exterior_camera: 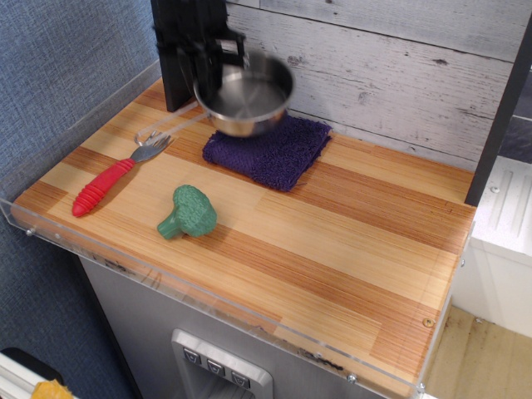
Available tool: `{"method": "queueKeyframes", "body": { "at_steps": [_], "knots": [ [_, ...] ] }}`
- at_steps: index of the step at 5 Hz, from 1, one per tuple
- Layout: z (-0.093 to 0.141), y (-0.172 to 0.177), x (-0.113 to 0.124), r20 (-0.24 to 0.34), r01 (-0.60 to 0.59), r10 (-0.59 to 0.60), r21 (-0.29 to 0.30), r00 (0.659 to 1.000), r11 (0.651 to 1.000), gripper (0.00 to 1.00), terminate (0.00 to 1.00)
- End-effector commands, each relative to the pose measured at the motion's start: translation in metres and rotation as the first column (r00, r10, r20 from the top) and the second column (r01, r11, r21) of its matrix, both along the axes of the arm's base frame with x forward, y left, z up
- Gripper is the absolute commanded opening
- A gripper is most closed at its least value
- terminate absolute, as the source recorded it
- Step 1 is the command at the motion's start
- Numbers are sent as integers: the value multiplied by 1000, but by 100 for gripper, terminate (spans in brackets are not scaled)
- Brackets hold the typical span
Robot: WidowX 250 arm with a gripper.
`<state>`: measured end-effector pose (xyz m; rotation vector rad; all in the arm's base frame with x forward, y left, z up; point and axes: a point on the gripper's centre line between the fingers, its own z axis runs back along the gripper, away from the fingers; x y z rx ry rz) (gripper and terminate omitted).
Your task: Move the utensil with the crew and place it on the black cloth.
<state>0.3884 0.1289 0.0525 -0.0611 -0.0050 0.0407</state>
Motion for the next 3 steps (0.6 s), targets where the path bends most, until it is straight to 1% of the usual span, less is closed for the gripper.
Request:
{"method": "queueKeyframes", "body": {
  "at_steps": [1, 2, 3],
  "knots": [
    [-23, -15, 15, -35, 22, -22, 4, 999, 1000, 0, 0],
    [-42, -27, 21, -56, 22, -24, -38, 998, 999, 0, 0],
    [-38, -37, 25, -31, 27, -28, -40, 999, 999, 0, 0]
  ]
}}
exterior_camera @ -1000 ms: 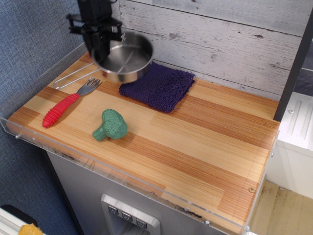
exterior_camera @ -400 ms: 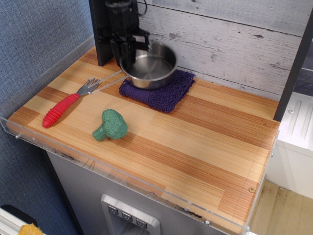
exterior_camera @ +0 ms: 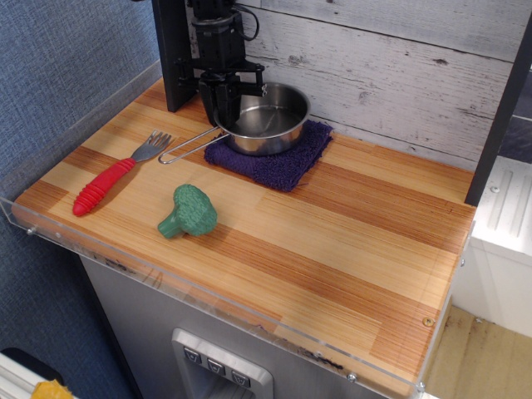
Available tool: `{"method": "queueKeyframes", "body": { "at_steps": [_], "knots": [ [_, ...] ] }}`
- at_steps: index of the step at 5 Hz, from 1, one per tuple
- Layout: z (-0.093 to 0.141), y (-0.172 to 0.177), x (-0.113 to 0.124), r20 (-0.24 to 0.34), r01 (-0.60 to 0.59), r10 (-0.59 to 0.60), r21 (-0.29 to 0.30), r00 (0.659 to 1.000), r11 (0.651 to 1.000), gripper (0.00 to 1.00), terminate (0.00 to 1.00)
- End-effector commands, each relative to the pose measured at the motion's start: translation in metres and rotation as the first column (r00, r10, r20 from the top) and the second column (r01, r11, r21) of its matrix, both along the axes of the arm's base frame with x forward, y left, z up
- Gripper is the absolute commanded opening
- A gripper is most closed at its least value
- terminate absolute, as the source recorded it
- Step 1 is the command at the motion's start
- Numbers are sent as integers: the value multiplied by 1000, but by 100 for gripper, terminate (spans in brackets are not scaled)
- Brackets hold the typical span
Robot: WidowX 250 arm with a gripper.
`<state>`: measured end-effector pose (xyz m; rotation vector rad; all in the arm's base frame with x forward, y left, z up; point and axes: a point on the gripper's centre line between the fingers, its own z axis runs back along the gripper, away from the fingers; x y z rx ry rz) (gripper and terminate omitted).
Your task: Move the utensil with the crew and place it on the black cloth.
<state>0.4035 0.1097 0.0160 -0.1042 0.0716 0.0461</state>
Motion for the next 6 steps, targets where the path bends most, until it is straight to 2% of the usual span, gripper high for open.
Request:
{"method": "queueKeyframes", "body": {
  "at_steps": [1, 2, 4, 5, 6],
  "knots": [
    [-2, -26, 9, 20, 56, -56, 10, 998, 998, 100, 0],
    [11, -34, 7, 30, 64, -65, 37, 997, 997, 100, 0],
    [74, -53, 0, 145, 95, -116, 139, 983, 986, 100, 0],
    [103, -65, -3, 205, 97, -131, 168, 970, 981, 100, 0],
    [129, -83, -10, 229, 108, -157, 215, 961, 971, 100, 0]
  ]
}}
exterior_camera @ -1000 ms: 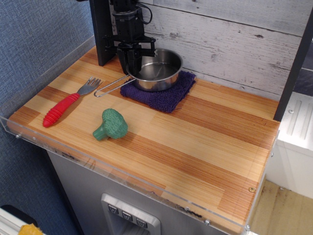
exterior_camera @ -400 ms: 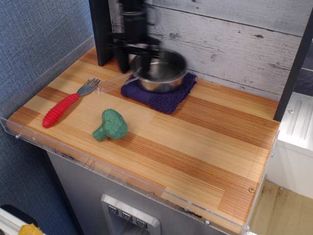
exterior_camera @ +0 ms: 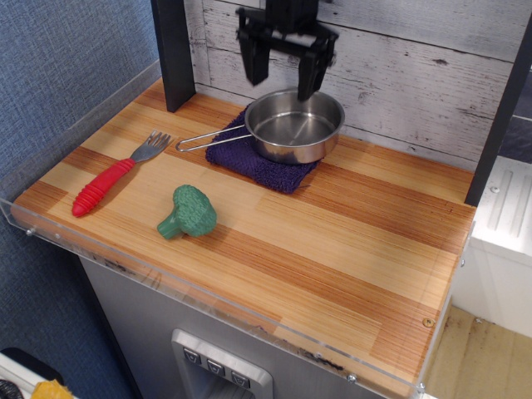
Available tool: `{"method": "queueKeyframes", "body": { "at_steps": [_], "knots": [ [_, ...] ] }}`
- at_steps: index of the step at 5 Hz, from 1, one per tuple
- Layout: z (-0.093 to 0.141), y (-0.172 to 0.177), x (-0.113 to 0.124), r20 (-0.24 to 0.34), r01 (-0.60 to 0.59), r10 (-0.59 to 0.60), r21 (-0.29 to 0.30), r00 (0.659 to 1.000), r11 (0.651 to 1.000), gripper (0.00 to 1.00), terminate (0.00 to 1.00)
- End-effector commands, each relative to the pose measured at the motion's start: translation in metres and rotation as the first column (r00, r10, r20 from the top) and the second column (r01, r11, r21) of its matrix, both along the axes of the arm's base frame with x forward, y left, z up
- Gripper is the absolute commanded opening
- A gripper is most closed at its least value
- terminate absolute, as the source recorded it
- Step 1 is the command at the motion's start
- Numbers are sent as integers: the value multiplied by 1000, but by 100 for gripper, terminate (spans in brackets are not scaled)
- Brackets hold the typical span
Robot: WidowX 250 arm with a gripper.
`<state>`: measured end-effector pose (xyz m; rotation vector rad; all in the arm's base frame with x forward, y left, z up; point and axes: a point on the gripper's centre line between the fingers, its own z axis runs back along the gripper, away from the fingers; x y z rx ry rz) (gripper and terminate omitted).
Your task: Move the utensil with the crew and place it on the black cloth.
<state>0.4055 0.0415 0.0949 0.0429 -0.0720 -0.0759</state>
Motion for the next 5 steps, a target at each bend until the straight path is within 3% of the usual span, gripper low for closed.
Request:
{"method": "queueKeyframes", "body": {
  "at_steps": [1, 3, 4, 5],
  "knots": [
    [59, -37, -24, 116, 34, -41, 64, 992, 997, 100, 0],
    [49, -95, -68, 101, 66, -65, -5, 993, 998, 100, 0],
    [45, -111, -99, 88, 45, -45, -4, 995, 999, 100, 0],
    [46, -115, -124, 112, 19, -19, 5, 994, 1000, 100, 0]
  ]
}}
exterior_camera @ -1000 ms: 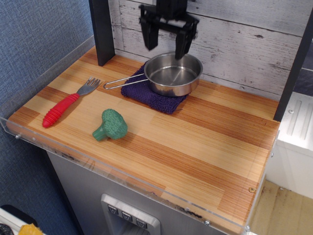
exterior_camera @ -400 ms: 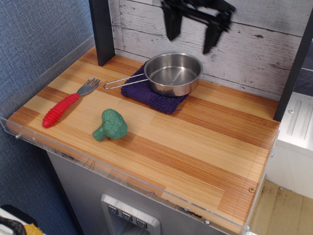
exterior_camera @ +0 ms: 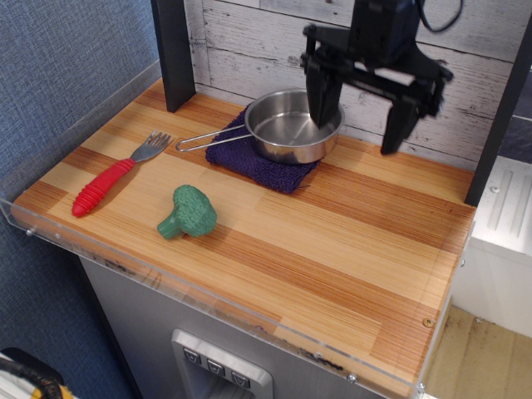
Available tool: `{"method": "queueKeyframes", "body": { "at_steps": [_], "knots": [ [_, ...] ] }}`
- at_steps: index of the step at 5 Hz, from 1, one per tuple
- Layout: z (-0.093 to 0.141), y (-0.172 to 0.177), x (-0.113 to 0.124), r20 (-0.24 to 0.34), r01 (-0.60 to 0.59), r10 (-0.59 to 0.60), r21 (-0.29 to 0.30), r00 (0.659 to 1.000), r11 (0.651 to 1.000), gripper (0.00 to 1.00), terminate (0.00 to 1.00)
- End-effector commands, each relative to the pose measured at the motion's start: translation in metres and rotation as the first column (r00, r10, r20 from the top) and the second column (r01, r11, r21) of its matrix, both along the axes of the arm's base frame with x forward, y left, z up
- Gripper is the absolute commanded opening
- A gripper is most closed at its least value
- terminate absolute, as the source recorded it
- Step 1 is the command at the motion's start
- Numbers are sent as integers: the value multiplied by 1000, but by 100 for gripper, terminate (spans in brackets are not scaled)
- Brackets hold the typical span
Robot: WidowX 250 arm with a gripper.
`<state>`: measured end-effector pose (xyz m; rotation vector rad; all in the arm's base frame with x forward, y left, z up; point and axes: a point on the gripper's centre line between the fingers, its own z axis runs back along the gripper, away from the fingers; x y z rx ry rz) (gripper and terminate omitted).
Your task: Move the utensil with the crew and place it on the black cloth.
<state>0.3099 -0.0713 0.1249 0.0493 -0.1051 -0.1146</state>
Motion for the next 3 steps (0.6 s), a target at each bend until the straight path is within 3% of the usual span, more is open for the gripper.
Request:
{"method": "queueKeyframes", "body": {
  "at_steps": [1, 2, 3],
  "knots": [
    [23, 0, -42, 111, -34, 34, -6, 993, 999, 100, 0],
    [21, 8, -42, 108, 19, -13, -52, 994, 998, 100, 0],
    [21, 8, -42, 108, 19, -13, -52, 994, 998, 100, 100]
  ]
}}
